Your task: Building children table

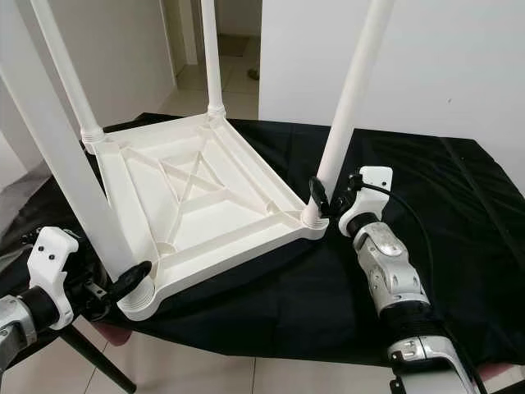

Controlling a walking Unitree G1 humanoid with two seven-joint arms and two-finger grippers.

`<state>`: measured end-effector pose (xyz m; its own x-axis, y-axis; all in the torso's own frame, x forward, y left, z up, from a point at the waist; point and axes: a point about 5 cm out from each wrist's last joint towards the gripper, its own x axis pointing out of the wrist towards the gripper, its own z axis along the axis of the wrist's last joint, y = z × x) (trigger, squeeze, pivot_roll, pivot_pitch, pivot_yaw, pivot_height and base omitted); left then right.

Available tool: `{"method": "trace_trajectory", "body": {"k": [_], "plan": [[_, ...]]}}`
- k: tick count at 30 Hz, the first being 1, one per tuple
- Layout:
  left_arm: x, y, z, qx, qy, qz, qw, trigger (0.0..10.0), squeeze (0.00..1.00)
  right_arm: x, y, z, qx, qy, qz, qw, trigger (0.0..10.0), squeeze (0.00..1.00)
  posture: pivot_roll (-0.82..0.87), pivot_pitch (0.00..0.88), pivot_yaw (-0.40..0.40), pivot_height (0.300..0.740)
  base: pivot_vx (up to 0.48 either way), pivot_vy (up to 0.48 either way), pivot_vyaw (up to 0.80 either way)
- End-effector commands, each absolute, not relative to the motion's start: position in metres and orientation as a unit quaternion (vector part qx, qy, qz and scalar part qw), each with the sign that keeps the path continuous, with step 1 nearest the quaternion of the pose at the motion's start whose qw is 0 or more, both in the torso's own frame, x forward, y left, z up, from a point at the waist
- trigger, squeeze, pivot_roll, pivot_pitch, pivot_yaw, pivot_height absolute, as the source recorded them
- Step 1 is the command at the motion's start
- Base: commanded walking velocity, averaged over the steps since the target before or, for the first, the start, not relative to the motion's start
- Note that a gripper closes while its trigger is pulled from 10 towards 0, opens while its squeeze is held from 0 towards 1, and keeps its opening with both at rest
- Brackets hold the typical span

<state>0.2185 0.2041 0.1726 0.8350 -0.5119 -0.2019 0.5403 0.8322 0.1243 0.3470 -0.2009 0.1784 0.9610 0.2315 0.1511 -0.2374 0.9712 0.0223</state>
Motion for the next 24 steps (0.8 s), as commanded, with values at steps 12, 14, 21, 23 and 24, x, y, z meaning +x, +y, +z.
{"method": "trace_trajectory", "body": {"k": [12,14,21,23,24], "plan": [[0.222,0.217,0.174,0.102,0.075,-0.194,0.973,10.0,0.00,0.335,-0.187,0.182,-0.017,-0.111,0.316,0.942,10.0,0.00,0.18,0.150,-0.100,0.740,0.000,0.000,0.00],[0.222,0.217,0.174,0.102,0.075,-0.194,0.973,10.0,0.00,0.335,-0.187,0.182,-0.017,-0.111,0.316,0.942,10.0,0.00,0.18,0.150,-0.100,0.740,0.000,0.000,0.00],[0.232,0.211,0.169,0.071,0.055,-0.173,0.981,10.0,0.00,0.323,-0.174,0.165,0.003,-0.115,0.262,0.958,10.0,0.00,0.11,0.000,0.000,0.740,0.000,0.000,0.00],[0.246,0.199,0.161,0.029,0.034,-0.145,0.988,10.0,0.00,0.304,-0.160,0.147,0.034,-0.123,0.181,0.975,10.0,0.00,0.11,0.000,0.000,0.740,0.000,0.000,0.00],[0.246,0.199,0.161,0.029,0.034,-0.145,0.988,10.0,0.00,0.304,-0.160,0.147,0.034,-0.123,0.181,0.975,10.0,0.00,0.11,0.000,0.000,0.740,0.000,0.000,0.00]]}}
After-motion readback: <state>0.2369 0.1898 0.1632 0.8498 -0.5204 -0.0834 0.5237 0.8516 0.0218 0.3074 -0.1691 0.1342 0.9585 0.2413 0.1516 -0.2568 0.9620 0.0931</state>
